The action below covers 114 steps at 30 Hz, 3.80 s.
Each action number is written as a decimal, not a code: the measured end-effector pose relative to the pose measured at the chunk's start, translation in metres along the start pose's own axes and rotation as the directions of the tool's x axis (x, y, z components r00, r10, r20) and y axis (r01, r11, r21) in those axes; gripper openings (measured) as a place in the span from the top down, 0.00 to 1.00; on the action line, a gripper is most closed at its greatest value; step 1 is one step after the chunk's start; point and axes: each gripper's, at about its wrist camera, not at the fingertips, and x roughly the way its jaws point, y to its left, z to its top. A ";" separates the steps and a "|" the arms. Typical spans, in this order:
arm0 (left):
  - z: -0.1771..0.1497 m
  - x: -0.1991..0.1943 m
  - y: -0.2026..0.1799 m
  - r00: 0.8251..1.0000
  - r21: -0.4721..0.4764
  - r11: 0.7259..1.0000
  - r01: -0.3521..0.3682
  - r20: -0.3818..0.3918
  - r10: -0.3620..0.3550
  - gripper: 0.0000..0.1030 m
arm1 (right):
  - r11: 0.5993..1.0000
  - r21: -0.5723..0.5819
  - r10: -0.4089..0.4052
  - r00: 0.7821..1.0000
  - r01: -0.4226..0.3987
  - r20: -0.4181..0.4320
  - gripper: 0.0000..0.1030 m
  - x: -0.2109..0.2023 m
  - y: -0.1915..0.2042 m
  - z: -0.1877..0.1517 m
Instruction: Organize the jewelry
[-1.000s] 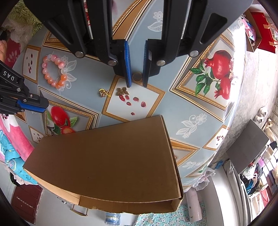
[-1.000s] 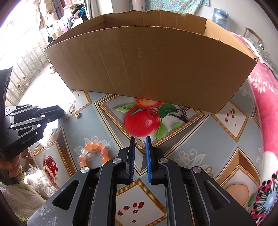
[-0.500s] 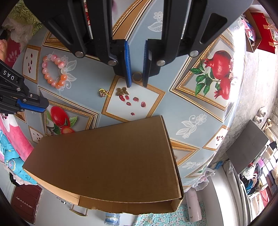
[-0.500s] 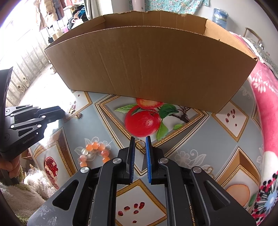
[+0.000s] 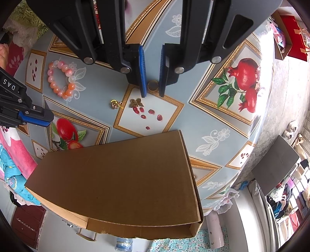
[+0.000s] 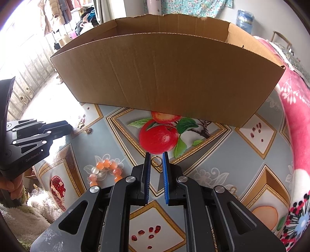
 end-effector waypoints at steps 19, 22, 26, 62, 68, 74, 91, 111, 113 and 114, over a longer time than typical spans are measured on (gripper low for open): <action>-0.008 -0.018 -0.005 0.999 0.002 1.000 -0.029 0.038 0.029 0.88 | 1.000 0.002 0.011 0.998 -0.011 0.057 0.91 -0.022 -0.001 -0.008; -0.008 -0.028 -0.003 0.998 -0.001 0.999 -0.035 0.061 0.035 0.88 | 1.000 0.005 0.015 0.997 -0.015 0.077 0.90 -0.030 -0.001 -0.009; -0.005 -0.056 -0.001 0.990 -0.007 1.000 -0.030 0.137 0.031 0.88 | 1.000 -0.007 0.021 0.993 -0.020 0.115 0.91 -0.045 0.003 -0.009; 0.172 -0.021 -0.012 0.950 0.028 0.967 0.252 0.183 -0.253 0.88 | 0.984 0.047 0.148 0.939 -0.171 0.311 0.90 -0.055 -0.060 0.106; 0.177 -0.010 -0.010 0.952 0.017 0.963 0.268 0.149 -0.267 0.88 | 0.982 0.074 0.145 0.944 -0.174 0.297 0.90 -0.046 -0.067 0.110; 0.180 -0.003 -0.008 0.952 -0.011 0.959 0.282 0.126 -0.279 0.88 | 0.979 0.101 0.139 0.944 -0.176 0.298 0.86 -0.047 -0.074 0.109; 0.174 -0.009 0.000 0.954 -0.052 0.961 0.273 0.143 -0.263 0.88 | 0.971 0.172 0.099 0.934 -0.166 0.344 0.77 -0.062 -0.094 0.104; 0.159 -0.053 -0.004 0.945 -0.031 0.967 0.254 0.219 -0.242 0.55 | 0.969 0.194 0.066 0.913 -0.156 0.403 0.34 -0.090 -0.090 0.091; 0.155 -0.061 -0.005 0.944 -0.027 0.969 0.246 0.232 -0.233 0.46 | 0.969 0.195 0.059 0.909 -0.151 0.412 0.31 -0.097 -0.089 0.087; 0.153 -0.066 -0.006 0.944 -0.024 0.971 0.238 0.240 -0.226 0.43 | 0.969 0.196 0.055 0.907 -0.149 0.417 0.29 -0.100 -0.088 0.085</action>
